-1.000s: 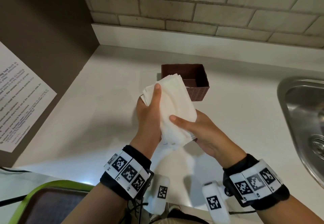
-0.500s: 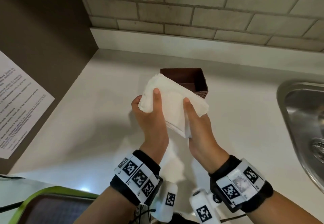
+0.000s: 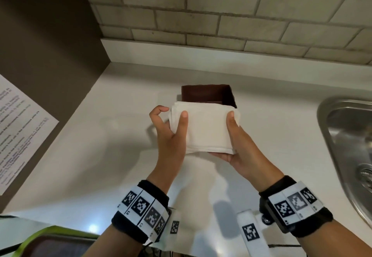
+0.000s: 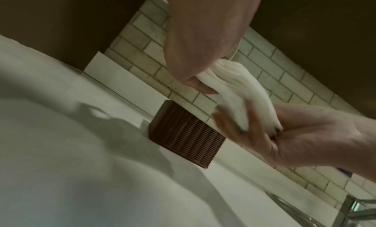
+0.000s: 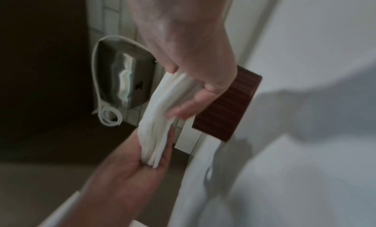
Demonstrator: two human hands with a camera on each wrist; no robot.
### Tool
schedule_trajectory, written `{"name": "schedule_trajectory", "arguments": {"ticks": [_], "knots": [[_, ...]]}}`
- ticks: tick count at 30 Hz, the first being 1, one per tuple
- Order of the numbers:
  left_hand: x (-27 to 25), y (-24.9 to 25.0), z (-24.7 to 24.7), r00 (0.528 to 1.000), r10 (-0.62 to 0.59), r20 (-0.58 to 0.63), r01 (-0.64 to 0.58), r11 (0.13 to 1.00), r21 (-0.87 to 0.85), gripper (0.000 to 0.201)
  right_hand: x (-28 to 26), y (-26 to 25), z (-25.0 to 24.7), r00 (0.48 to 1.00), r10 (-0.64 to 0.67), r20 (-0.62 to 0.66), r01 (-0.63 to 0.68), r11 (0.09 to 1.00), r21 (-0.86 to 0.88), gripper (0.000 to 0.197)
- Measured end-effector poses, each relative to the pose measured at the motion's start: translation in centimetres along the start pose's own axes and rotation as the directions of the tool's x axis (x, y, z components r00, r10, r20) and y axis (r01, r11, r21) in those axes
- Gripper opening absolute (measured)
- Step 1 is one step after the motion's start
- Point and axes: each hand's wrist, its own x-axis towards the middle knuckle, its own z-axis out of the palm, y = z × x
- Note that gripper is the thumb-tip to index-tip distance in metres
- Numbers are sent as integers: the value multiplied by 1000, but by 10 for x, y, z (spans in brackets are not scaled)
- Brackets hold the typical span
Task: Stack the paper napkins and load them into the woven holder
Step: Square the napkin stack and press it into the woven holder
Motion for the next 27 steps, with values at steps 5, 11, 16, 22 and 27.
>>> {"name": "schedule_trajectory", "arguments": {"ticks": [5,11,16,22,27], "knots": [[20,-3,5,992,120,38,-125,981,149,18,22,-10,-8,953,-273,-133,203,898,-390,42],[88,16,21,943,188,276,-277,903,329,26,59,-60,-23,871,-491,24,423,723,-547,31],[131,16,28,881,-62,469,-161,893,421,31,95,-83,-34,926,-314,211,357,539,-763,21],[140,4,43,821,-272,503,-180,712,679,49,119,-84,-32,974,-148,171,211,320,-924,48],[136,0,55,799,-375,470,-252,501,828,54,129,-76,-19,990,-16,142,142,10,-990,58]]}}
